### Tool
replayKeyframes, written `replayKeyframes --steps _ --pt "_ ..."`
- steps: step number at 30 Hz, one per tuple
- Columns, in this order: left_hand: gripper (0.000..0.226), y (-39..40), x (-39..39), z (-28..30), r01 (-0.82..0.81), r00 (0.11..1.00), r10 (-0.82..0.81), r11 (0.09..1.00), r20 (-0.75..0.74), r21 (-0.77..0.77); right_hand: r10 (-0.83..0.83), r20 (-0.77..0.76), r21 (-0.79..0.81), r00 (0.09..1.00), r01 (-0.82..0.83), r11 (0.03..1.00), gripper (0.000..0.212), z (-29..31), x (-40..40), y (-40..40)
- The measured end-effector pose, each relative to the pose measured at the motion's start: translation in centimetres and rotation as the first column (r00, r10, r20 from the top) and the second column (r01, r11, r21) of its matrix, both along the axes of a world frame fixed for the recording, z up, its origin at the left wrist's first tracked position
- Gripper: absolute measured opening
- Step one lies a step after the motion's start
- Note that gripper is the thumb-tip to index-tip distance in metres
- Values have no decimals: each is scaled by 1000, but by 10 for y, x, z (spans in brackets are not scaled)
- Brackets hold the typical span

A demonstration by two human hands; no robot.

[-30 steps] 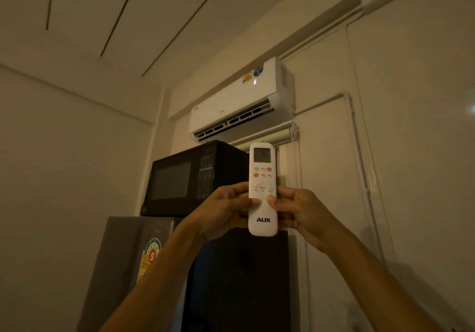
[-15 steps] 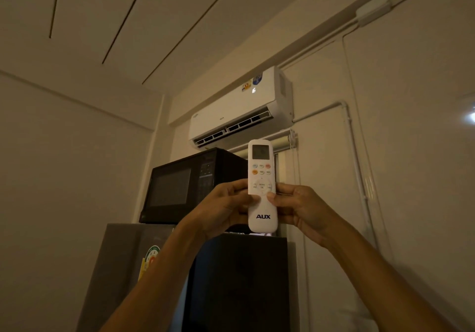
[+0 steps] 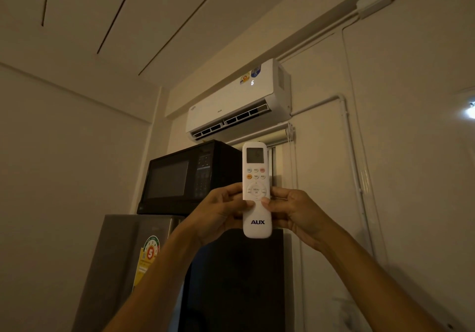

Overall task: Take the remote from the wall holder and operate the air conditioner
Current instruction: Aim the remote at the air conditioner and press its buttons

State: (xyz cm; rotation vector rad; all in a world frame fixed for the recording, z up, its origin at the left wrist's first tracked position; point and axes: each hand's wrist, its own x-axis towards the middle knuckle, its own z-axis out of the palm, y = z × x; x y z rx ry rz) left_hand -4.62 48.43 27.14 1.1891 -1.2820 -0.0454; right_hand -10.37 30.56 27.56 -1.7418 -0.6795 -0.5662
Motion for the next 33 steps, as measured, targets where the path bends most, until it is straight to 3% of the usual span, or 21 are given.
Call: replayKeyframes --steps 8,22,33 --pt "34 -4 6 -11 -47 999 47 999 -7 3 -57 -61 113 996 64 992 9 -7 8 3" --pt "35 -8 10 -17 -93 996 93 996 16 10 -180 -142 158 973 202 967 38 -5 12 9" --pt "37 -10 15 -22 -62 998 62 998 -2 6 -201 -149 151 968 224 963 33 -6 16 7"
